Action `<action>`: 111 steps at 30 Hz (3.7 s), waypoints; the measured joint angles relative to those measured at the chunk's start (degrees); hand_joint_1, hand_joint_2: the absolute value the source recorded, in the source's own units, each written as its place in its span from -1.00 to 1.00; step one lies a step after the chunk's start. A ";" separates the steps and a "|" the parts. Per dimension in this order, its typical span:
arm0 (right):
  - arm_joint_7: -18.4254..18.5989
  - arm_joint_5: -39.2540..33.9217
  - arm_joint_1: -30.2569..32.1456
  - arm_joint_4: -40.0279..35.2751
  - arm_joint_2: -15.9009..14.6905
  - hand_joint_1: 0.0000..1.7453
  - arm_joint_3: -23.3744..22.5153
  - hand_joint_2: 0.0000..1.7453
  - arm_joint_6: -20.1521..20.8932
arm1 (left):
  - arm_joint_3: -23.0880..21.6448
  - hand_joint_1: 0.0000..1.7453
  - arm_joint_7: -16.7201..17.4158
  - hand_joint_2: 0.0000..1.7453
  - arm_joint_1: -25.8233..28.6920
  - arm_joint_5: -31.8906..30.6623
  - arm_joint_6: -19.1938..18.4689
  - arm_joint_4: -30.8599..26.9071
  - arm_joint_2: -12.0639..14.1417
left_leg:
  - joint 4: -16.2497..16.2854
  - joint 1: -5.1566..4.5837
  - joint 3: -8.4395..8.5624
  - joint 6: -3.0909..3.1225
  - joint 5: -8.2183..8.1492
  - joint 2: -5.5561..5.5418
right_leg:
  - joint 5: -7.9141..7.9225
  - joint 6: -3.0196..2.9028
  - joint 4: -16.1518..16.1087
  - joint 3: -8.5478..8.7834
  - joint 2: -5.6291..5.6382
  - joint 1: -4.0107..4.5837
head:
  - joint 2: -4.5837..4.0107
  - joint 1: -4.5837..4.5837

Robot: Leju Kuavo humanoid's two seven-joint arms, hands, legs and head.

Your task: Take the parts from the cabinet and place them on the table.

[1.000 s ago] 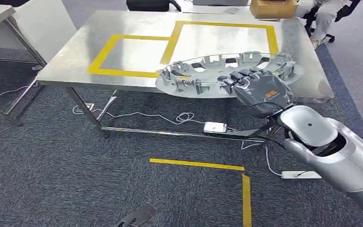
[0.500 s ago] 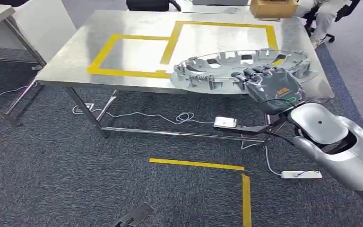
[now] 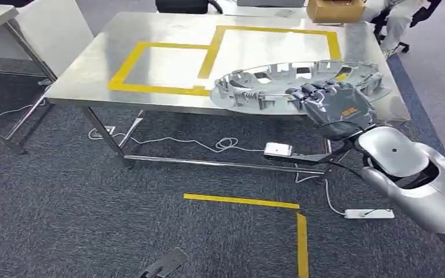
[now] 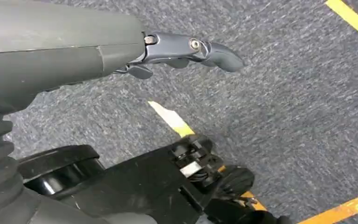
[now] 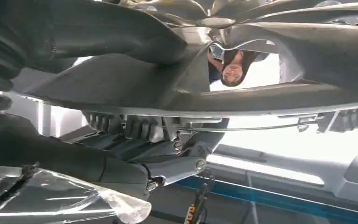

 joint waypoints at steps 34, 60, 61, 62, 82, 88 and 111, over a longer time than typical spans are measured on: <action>-0.18 0.26 0.54 1.57 0.11 1.00 0.04 1.00 -0.24 | 0.20 -1.00 -0.35 1.00 0.08 0.15 -0.07 -0.22 -0.28 | -1.51 0.45 -1.81 0.18 2.23 0.48 | -7.99 -0.04 9.57 -2.01 -1.88 0.27 | 0.00 0.00; -0.15 0.35 0.86 2.40 0.33 1.00 0.17 1.00 -0.17 | 0.33 -1.00 -0.26 1.00 0.52 0.18 -0.04 -0.33 -0.17 | -0.15 -0.02 -4.33 -0.82 2.95 0.27 | -2.93 -0.41 -1.68 5.69 -1.70 0.17 | 0.00 -0.68; -0.13 0.33 0.78 2.38 0.33 1.00 0.17 1.00 -0.17 | 0.33 -1.00 -0.28 1.00 0.47 0.15 -0.04 -0.33 -0.22 | -0.40 0.25 -3.43 -0.69 2.93 0.20 | -3.38 -0.07 -1.60 5.88 -1.75 0.18 | 0.00 -0.59; -0.13 0.33 0.76 2.40 0.33 1.00 0.15 1.00 -0.17 | 0.35 -1.00 -0.28 1.00 0.45 0.15 0.00 -0.33 -0.26 | -0.69 0.47 -2.99 -0.68 2.93 0.15 | -4.51 0.08 -0.21 4.91 -1.93 0.11 | 0.00 -0.50; -0.18 0.79 0.21 3.52 0.02 1.00 0.06 1.00 -0.28 | 0.35 -1.00 0.44 1.00 0.06 -0.02 -0.09 -0.39 -0.63 | 17.61 1.07 -10.03 -3.94 -7.10 0.11 | -0.87 -3.04 -2.59 2.23 -2.13 0.58 | 0.00 -0.87; -0.42 0.79 -0.05 3.98 -0.04 1.00 0.02 1.00 -0.28 | 0.37 -1.00 0.48 1.00 -0.05 0.02 -0.07 -0.39 -0.55 | 0.46 0.41 -5.07 -2.27 3.33 0.16 | -2.81 -2.19 -2.75 4.71 -1.82 0.57 | 0.00 -0.78; -0.42 0.90 0.21 4.57 -0.50 1.00 -0.39 1.00 -0.37 | 0.48 -1.00 0.44 1.00 -0.05 0.15 0.11 -0.52 -0.77 | 14.81 0.71 -8.47 -3.36 -6.58 -0.02 | -0.93 -2.63 -1.85 1.36 -2.45 0.09 | 0.00 -1.20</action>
